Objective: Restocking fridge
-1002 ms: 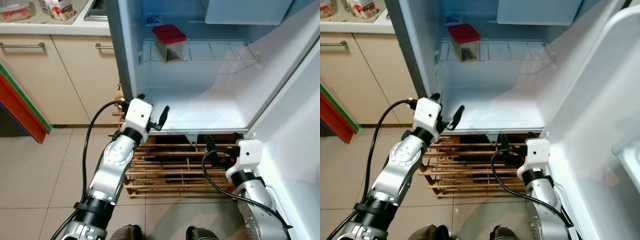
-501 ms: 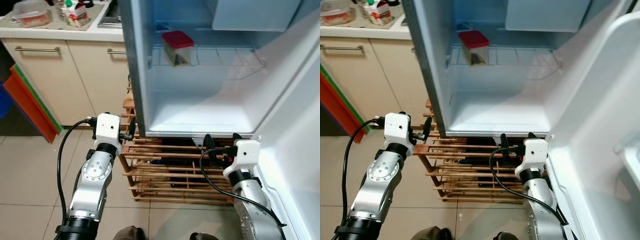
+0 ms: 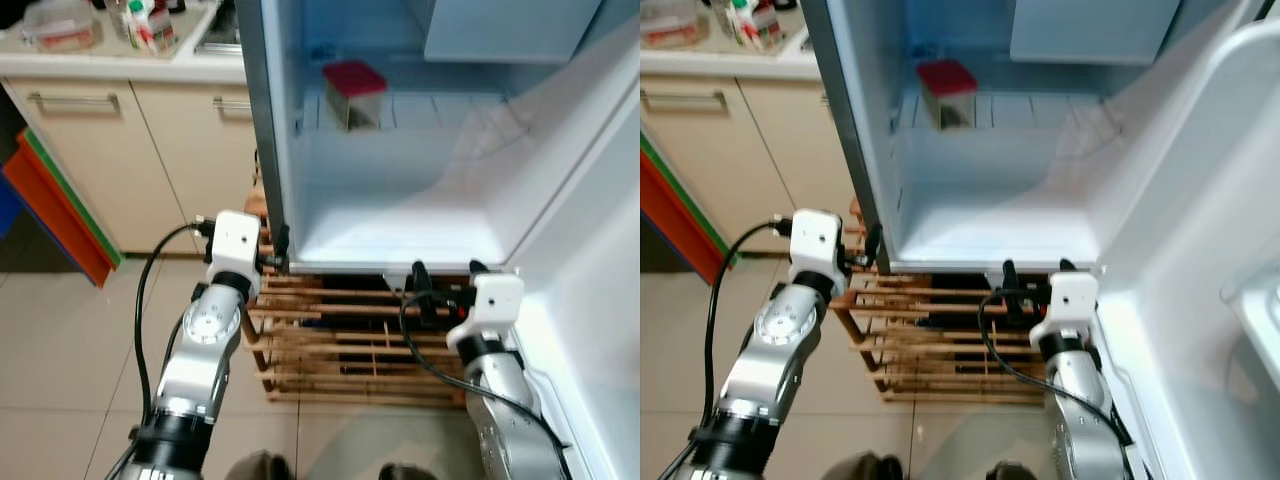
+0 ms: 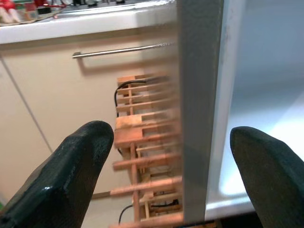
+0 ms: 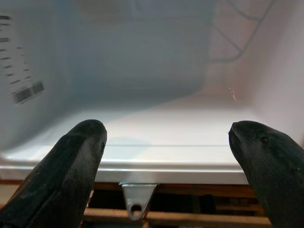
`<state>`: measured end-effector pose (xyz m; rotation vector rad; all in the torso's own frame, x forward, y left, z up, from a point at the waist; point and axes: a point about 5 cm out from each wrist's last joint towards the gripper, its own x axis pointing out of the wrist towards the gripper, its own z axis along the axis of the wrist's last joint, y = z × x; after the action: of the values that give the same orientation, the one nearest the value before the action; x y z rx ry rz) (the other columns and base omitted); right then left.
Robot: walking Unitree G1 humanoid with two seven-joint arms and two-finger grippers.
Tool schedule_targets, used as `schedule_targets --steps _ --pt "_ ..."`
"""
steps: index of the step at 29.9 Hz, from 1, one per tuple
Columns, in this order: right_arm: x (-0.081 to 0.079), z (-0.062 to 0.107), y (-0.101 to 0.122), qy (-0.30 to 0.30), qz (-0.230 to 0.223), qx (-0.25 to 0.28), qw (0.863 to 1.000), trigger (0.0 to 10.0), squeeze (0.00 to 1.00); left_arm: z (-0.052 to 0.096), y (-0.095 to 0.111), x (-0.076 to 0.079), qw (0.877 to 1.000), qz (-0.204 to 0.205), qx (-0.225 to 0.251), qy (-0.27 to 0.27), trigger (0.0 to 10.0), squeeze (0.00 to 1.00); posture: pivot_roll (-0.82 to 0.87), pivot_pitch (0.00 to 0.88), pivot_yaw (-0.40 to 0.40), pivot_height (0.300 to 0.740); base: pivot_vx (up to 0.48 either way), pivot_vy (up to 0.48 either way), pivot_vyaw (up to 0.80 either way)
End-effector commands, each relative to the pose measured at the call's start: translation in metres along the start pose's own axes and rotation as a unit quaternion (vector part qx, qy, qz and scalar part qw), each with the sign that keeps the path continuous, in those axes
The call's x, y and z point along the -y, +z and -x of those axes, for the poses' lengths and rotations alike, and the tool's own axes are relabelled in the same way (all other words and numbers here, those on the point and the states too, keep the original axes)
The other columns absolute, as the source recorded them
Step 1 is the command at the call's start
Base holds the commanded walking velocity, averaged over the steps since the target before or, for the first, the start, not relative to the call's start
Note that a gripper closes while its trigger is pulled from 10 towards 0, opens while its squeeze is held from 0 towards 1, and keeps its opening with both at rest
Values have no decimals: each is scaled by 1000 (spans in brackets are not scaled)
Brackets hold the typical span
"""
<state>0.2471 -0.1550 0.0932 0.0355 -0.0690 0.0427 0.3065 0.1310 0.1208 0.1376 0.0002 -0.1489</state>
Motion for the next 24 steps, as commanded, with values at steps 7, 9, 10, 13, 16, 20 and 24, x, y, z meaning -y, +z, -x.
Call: schedule_targets --steps 7,9,10,13,16,20,24 --pt "5 0 4 -11 6 4 1000 10000 0 1 -5 1 1000 0 -12 0 10000 0 -18 30 24 740 -309 0 0" --pt "5 1 3 -10 7 2 1000 10000 0 0 -5 1 1000 -2 -12 2 10000 0 -17 30 23 740 -291 0 0" --pt "5 1 2 -10 7 0 1000 10000 0 0 -5 0 1000 -1 -11 2 10000 0 -17 31 23 740 -270 0 0" --pt "5 1 -1 -8 8 -4 1000 10000 0 -1 -5 0 1000 2 -11 5 10000 0 -18 32 22 740 -90 0 0" --pt "4 2 -5 0 12 -10 1000 10000 0 -2 -3 0 1000 3 -3 0 10000 0 -20 32 20 740 0 0 0" --pt "4 2 -7 3 13 -14 1000 10000 0 -2 -2 2 1000 -2 -1 -9 10000 0 -21 34 19 740 0 0 0" --pt "7 4 -11 2 15 -19 1000 10000 0 0 -3 6 999 14 2 -29 10000 0 -27 38 20 740 0 -337 0"
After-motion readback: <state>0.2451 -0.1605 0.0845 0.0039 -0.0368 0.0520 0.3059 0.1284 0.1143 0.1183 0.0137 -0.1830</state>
